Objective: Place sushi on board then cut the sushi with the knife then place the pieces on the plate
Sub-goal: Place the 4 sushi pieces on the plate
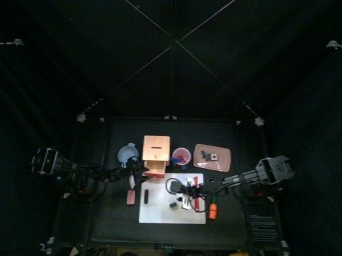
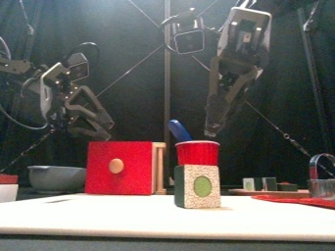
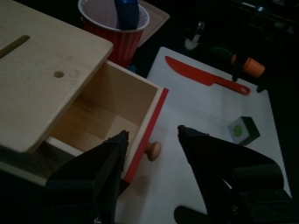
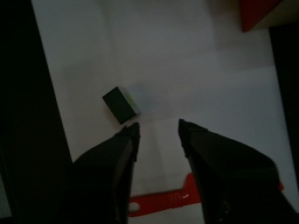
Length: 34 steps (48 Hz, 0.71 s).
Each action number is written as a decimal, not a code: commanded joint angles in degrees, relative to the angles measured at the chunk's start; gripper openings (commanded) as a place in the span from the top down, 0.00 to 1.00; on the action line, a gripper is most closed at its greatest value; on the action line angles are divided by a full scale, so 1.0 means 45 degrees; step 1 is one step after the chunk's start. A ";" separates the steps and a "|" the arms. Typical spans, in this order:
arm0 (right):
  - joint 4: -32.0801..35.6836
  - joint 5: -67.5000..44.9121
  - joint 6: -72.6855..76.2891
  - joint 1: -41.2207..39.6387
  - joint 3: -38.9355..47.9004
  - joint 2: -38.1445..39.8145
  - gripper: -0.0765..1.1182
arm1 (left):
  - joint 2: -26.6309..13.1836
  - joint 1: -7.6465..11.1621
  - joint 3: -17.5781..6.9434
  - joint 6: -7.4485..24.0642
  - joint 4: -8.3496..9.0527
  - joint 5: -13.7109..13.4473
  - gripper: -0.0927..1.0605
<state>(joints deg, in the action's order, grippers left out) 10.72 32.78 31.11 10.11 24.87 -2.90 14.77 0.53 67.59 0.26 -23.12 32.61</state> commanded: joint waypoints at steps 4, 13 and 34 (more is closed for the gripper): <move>-0.0137 0.0059 -0.0508 0.0332 -0.0918 -0.0547 0.07 | 0.0039 -0.0020 -0.0215 0.0000 0.0020 0.0059 0.17; -0.1289 0.0508 -0.2402 0.0859 -0.1934 -0.1504 0.07 | 0.0039 -0.0020 -0.0254 -0.0020 0.0020 0.0059 0.17; -0.2520 0.0918 -0.4824 0.0820 -0.2305 -0.2773 0.07 | 0.0039 -0.0020 -0.0215 -0.0039 0.0000 0.0059 0.17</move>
<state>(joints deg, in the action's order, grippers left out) -1.41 37.35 9.58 14.15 15.91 -16.35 14.77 0.53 67.59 0.09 -23.20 32.61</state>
